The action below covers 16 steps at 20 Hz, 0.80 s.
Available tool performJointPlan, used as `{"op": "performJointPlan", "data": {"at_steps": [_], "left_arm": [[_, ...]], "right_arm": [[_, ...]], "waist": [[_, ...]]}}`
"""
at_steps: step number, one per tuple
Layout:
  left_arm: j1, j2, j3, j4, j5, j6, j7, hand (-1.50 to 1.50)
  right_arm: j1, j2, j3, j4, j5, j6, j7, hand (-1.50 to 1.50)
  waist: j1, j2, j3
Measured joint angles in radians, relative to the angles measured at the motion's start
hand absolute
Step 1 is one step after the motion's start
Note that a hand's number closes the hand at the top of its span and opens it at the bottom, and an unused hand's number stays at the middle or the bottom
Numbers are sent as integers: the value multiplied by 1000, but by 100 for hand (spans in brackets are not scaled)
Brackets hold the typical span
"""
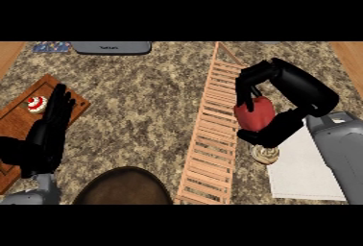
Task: Pick the bell pepper from the placemat and place it in the tiered shelf
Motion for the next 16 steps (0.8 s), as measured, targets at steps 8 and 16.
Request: {"op": "performJointPlan", "data": {"at_steps": [8,16], "left_arm": [[-28,-9,-2,3,-17,7,20,0],[-1,-14,4,-19,-19,-7,14,0]], "right_arm": [[-39,137,7,128,39,-16,46,-150],[-115,201,-34,240,40,59,37,-150]], "waist": [[-3,-1,0],[-2,-1,0]]}}
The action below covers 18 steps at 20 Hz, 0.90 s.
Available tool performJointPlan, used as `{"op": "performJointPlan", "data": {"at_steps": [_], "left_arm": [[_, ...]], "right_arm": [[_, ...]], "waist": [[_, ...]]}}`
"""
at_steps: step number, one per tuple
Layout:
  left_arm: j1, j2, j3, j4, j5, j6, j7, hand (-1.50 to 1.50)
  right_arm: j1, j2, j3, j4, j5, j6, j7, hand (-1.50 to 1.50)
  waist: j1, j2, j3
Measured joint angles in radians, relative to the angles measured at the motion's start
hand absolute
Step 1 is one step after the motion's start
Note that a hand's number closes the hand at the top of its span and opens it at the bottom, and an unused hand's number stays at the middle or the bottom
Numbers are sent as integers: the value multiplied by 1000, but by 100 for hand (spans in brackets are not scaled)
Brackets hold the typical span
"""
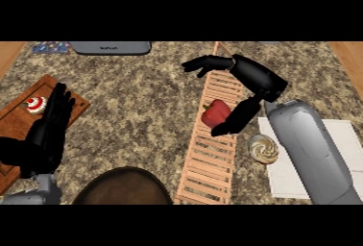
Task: Pick the bell pepper from the placemat and place it in the tiered shelf
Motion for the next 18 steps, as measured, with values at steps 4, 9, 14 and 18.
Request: {"op": "performJointPlan", "data": {"at_steps": [4,9,14,18], "left_arm": [[-26,7,15,28,7,-10,2,0],[-25,9,19,13,6,-10,14,0],[-19,2,24,33,6,-14,-11,0],[-20,-6,13,30,-2,-11,-15,0]], "right_arm": [[-16,18,-52,9,-55,36,-3,-150],[-69,-2,-175,19,-200,92,87,-150],[-143,-75,-295,116,-270,97,143,-150],[-215,-176,-378,268,-299,131,164,-150]], "waist": [[-2,0,0],[-4,-1,0],[-1,1,0],[6,4,0]]}}
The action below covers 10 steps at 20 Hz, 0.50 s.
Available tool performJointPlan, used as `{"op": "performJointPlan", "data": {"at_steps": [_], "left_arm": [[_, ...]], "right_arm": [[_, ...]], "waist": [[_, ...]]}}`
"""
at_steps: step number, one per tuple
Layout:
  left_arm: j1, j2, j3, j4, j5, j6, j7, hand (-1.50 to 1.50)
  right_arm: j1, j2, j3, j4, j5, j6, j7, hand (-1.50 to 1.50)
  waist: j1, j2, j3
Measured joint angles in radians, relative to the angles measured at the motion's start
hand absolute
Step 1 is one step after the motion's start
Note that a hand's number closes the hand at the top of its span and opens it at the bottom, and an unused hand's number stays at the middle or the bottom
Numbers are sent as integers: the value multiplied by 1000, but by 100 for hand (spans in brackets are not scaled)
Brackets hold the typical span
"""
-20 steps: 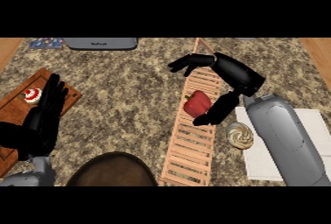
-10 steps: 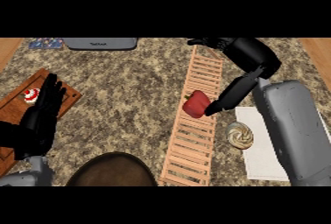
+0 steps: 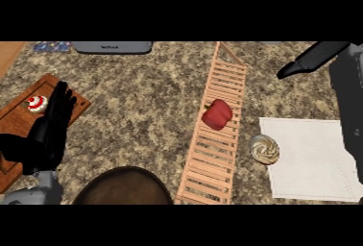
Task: Pick the bell pepper from the placemat and place it in the tiered shelf
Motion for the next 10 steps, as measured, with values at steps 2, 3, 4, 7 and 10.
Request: {"op": "performJointPlan", "data": {"at_steps": [2,3,4,7,10], "left_arm": [[4,1,-8,-30,-2,-1,22,0],[4,-7,-19,-32,-13,6,23,0],[1,-10,-22,-18,-16,4,8,0],[-25,-10,-21,-8,-12,2,15,0],[-33,-10,-21,-16,-11,2,26,0]], "right_arm": [[-26,-56,-32,89,3,25,-25,-150],[-40,-88,-48,135,3,45,-42,-150],[-56,-115,-58,185,9,65,-65,-150],[-94,-198,-82,320,29,130,-137,-150],[-115,-253,-87,424,57,187,-220,-150]], "waist": [[7,2,0],[9,3,1],[13,6,1],[23,11,1],[29,13,2]]}}
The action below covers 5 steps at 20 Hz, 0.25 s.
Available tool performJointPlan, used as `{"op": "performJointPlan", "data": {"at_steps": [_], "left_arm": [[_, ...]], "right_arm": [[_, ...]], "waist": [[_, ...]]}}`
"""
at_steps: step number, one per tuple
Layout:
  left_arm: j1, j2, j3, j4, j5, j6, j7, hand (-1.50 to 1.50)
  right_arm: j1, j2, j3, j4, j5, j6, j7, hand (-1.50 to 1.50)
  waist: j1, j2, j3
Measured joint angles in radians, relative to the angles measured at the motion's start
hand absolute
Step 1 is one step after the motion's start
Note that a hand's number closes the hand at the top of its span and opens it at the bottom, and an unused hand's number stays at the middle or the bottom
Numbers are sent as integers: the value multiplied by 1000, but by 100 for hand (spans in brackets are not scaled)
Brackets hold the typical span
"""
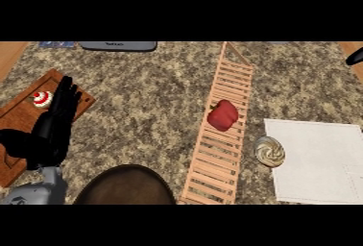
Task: Pick the bell pepper from the placemat and place it in the tiered shelf
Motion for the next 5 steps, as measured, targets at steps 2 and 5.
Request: {"op": "performJointPlan", "data": {"at_steps": [2,5], "left_arm": [[3,-2,-6,-5,-1,-2,0,0],[-8,-1,-7,-7,-1,-5,7,0]], "right_arm": [[-22,-38,-5,64,15,35,-40,-150],[-50,-79,-1,132,41,50,-72,-150]], "waist": [[8,3,0],[15,6,1]]}}
